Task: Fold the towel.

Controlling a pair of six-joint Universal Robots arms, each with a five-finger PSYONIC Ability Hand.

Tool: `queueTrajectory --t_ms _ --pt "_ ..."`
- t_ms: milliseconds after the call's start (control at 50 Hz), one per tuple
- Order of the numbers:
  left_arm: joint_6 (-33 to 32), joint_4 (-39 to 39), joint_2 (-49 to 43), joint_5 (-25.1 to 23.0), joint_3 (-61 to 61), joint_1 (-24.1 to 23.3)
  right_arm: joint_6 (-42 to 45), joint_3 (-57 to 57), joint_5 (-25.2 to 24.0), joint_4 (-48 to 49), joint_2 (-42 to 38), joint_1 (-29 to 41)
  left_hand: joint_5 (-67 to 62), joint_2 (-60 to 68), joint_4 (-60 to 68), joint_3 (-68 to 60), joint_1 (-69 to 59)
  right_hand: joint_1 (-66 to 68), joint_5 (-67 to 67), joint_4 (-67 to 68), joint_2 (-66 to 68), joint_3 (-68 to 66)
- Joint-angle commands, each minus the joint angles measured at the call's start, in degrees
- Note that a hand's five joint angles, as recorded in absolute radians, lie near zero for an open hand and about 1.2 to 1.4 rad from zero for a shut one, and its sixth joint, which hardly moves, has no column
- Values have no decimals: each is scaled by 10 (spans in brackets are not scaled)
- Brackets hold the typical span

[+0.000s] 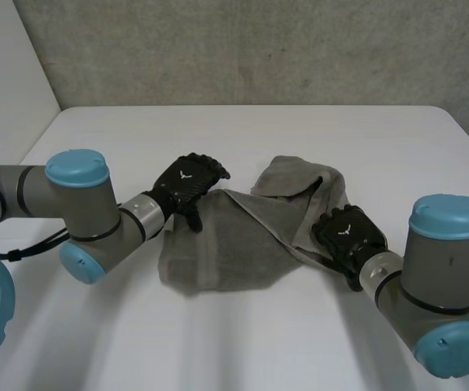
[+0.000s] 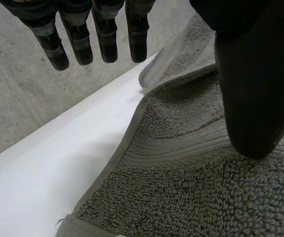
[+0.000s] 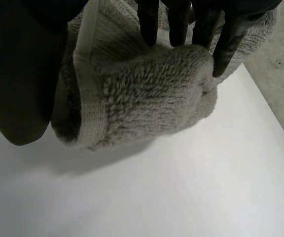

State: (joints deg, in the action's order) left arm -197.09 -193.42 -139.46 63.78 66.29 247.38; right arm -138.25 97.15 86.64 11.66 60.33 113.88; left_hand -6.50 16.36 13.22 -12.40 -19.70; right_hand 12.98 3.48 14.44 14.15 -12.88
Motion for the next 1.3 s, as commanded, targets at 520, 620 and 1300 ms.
queueTrajectory --t_ms 520,620,1300 --pt "-1 -16 -41 -2 -18 -25 -26 -18 32 36 -20 24 -297 299 -32 24 -265 239 233 -44 227 29" --pt "-1 -16 -47 -3 -26 -29 -26 -21 24 30 -18 26 -341 342 -32 24 -309 555 550 -44 544 29" --pt "0 -22 63 15 55 -26 -117 -10 -191 -187 159 -17 -158 159 -32 24 -126 670 665 -44 658 29"
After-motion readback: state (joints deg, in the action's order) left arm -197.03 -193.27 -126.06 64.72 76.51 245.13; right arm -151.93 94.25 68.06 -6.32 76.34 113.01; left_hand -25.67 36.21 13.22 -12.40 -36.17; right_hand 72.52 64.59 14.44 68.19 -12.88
